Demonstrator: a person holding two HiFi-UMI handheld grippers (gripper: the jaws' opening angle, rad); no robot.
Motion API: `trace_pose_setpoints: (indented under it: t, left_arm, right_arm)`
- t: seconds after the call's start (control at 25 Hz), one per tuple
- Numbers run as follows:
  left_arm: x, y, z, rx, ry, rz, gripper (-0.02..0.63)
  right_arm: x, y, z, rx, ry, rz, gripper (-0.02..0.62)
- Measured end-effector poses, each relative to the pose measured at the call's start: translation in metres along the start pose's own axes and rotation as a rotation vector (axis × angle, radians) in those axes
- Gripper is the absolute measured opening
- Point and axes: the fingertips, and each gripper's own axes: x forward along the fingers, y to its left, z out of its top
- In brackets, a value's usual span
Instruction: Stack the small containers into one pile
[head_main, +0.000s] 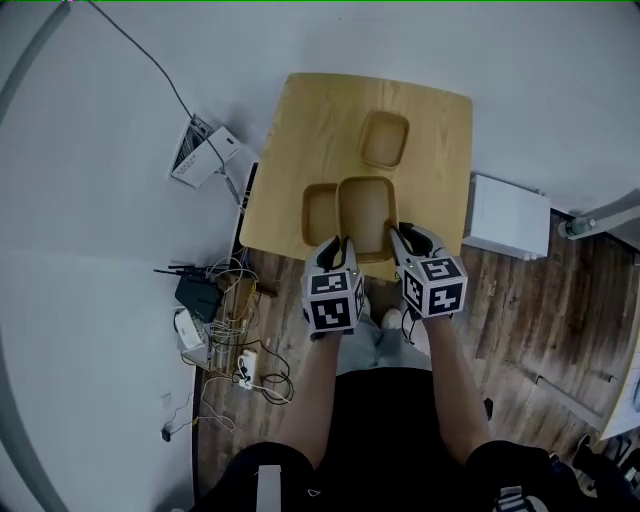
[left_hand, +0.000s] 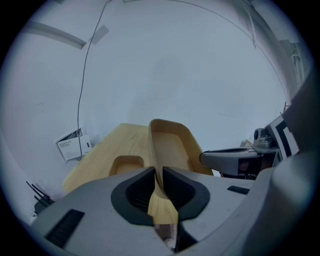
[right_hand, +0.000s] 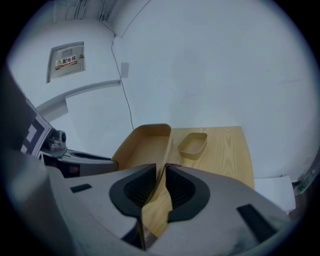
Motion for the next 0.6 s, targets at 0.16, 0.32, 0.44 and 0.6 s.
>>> trace_pose_setpoints:
  t: [0.16,0.32,0.44,0.6]
  left_arm:
    - [-0.003,0.007,0.004,0.0,-0.007,0.017,0.06]
    - [-0.004,0.024,0.001,-0.008,0.008,0.039,0.061]
    - [-0.003,0.041,-0.002,-0.017,0.024,0.056,0.061]
    - [0.002,0.061,0.002,-0.019,0.037,0.066,0.061]
  right_arm:
    - [0.006,0.006,0.006,-0.015,0.005,0.02,0.064]
    - [0.02,0.018,0.005,-0.022,0.023,0.049,0.064]
    - [0.032,0.03,0.003,-0.023,0.04,0.066,0.064]
    - [0.052,0.04,0.005,-0.013,0.056,0.076,0.064]
